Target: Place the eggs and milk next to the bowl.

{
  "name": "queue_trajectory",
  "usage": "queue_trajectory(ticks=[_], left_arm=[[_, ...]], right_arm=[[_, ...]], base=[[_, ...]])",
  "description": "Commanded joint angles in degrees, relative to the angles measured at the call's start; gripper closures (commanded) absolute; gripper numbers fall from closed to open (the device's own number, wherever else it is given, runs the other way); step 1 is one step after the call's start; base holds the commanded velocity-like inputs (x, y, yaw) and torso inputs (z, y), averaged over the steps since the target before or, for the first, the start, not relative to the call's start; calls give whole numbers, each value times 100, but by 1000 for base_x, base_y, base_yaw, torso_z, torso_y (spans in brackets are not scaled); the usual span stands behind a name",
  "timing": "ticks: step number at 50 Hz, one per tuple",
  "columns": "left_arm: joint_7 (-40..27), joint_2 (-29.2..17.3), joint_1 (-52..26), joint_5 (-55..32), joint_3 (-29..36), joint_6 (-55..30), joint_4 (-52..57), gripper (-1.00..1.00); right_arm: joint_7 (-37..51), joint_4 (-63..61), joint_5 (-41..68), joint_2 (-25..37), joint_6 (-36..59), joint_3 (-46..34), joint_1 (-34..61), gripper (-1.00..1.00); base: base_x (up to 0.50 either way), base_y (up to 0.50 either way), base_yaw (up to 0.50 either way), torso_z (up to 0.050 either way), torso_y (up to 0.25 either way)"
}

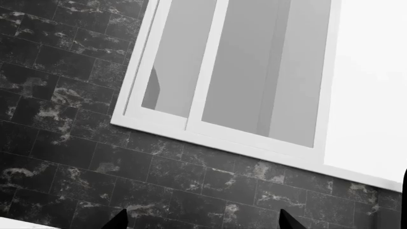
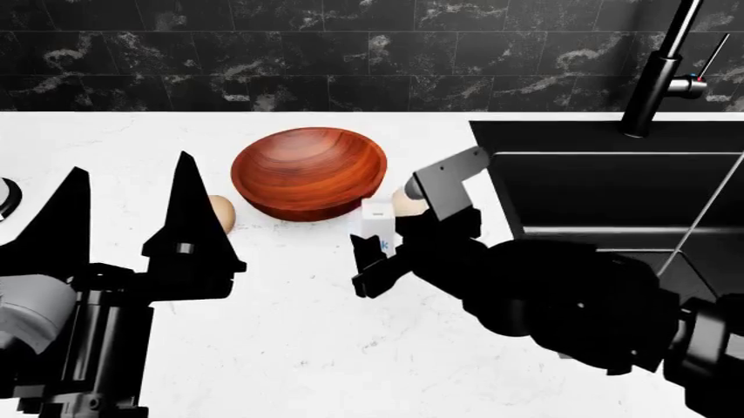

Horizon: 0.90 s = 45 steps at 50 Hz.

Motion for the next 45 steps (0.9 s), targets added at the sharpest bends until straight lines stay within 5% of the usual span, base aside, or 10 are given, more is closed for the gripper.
queue_trajectory(ticks=[1,36,37,45], left_arm=[[13,18,0,5,8,-6,-30,-100],[35,31,4,-5,-1,-10,-62,-100],[34,30,6,-5,-4,-8,-62,-100],[29,28,15,5,-9,-6,-46,-100]], right_arm=[[-108,160,-267,-81,-26,211,36,100],[-217,509,-315,-224,26,176,-76,100],[-208,494,-326,-217,32,172,-69,-100],[-107,364,-360,-142,40,201,-10,-100]], base=[[0,0,0,0,10],[0,0,0,0,1],[0,0,0,0,0],[0,0,0,0,0]])
